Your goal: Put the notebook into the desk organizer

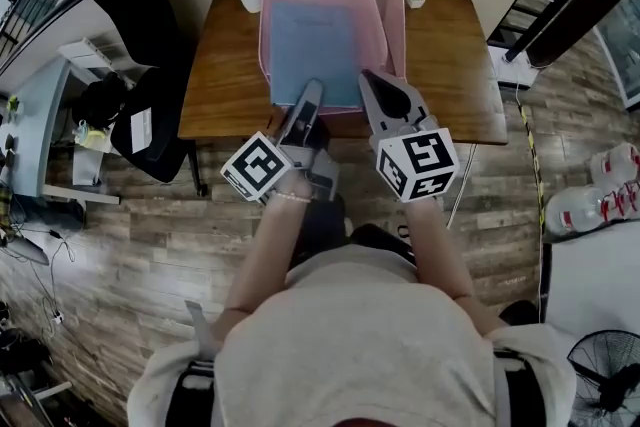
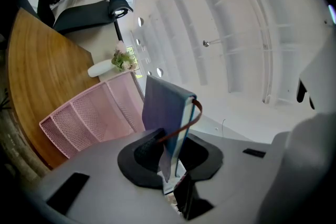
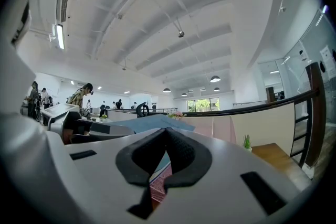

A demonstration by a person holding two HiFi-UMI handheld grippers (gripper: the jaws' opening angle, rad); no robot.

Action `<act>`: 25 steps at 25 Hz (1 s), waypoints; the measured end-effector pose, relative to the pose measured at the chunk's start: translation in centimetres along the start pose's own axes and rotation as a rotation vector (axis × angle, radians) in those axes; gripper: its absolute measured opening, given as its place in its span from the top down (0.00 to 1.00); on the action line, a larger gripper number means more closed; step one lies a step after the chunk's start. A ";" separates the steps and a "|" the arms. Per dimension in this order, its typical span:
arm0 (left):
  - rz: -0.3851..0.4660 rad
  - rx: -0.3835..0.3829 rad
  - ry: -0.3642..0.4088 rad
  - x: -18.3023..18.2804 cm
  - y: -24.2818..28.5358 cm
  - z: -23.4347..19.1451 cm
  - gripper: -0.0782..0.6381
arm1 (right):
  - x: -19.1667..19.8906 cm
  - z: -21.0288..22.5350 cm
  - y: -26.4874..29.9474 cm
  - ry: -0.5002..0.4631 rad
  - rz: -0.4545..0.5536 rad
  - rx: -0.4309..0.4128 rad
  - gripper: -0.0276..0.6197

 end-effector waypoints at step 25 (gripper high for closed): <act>0.005 0.047 -0.173 -0.1 2.9 -3.1 0.78 | 2.4 0.8 2.1 0.015 -0.060 -0.018 0.94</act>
Point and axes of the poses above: the fingertips, and each gripper's own axes: y forward along the fingers, z to its right, x out of its underside, the point moved 5 cm from there along -y, backward along the fingers, and after that the axes turned 3 degrees about x, right-handed, at the moved point
